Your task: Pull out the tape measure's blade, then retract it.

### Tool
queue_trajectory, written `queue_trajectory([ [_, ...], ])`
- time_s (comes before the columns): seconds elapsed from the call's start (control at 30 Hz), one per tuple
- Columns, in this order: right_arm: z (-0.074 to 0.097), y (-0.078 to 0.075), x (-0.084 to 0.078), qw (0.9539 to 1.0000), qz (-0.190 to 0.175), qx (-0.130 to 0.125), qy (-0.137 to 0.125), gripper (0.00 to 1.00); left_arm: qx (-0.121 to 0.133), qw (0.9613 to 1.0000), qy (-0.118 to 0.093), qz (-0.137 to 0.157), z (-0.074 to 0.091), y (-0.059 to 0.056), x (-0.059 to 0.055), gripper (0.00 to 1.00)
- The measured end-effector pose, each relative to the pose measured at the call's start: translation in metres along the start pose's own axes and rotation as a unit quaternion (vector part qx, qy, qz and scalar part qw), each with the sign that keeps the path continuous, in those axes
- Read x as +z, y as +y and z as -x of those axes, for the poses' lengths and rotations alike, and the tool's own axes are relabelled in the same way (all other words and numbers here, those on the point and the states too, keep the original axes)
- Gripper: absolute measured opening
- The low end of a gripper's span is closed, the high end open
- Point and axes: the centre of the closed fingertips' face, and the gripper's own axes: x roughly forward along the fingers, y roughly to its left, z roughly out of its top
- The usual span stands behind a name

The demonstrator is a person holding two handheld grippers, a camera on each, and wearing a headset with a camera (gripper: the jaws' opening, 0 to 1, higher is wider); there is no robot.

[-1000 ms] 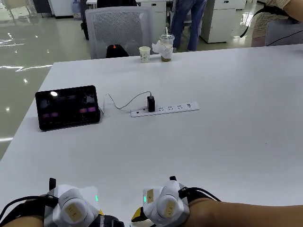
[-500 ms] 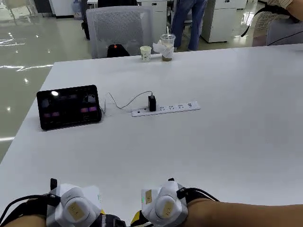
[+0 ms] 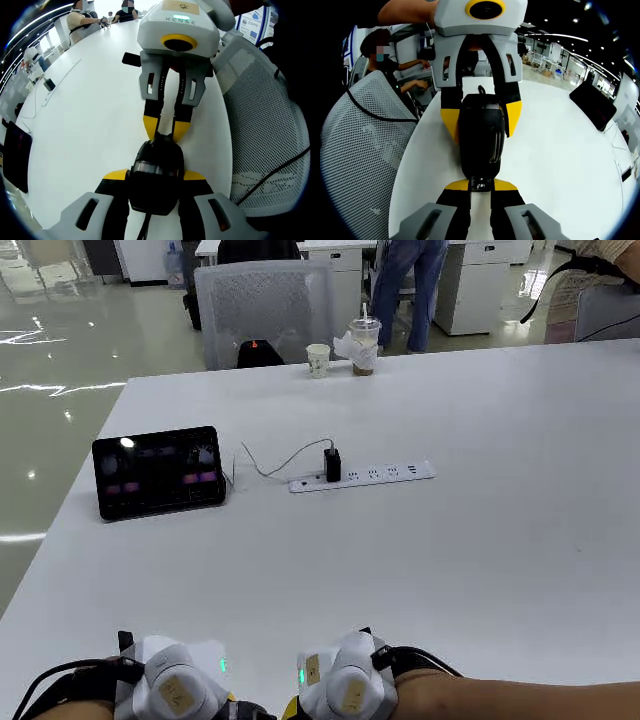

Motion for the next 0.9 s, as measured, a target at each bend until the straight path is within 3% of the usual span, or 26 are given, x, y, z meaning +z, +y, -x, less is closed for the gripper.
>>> queue_trajectory([
  [0.17, 0.0003, -0.0004, -0.0008, 0.9999, 0.014, 0.003, 0.007, 0.09, 0.001, 1.0, 0.001, -0.002, 0.0005, 0.0, -0.0007, 0.32],
  [0.77, 0.0073, -0.0037, -0.0081, 0.9998, -0.014, 0.005, 0.014, 0.11, 0.002, 1.0, -0.006, 0.006, 0.001, 0.0012, -0.0007, 0.31],
  [0.9, 0.0056, -0.0036, -0.0072, 0.9995, 0.001, -0.003, 0.032, 0.12, 0.002, 1.0, -0.005, 0.003, 0.0009, 0.0012, -0.0008, 0.31],
])
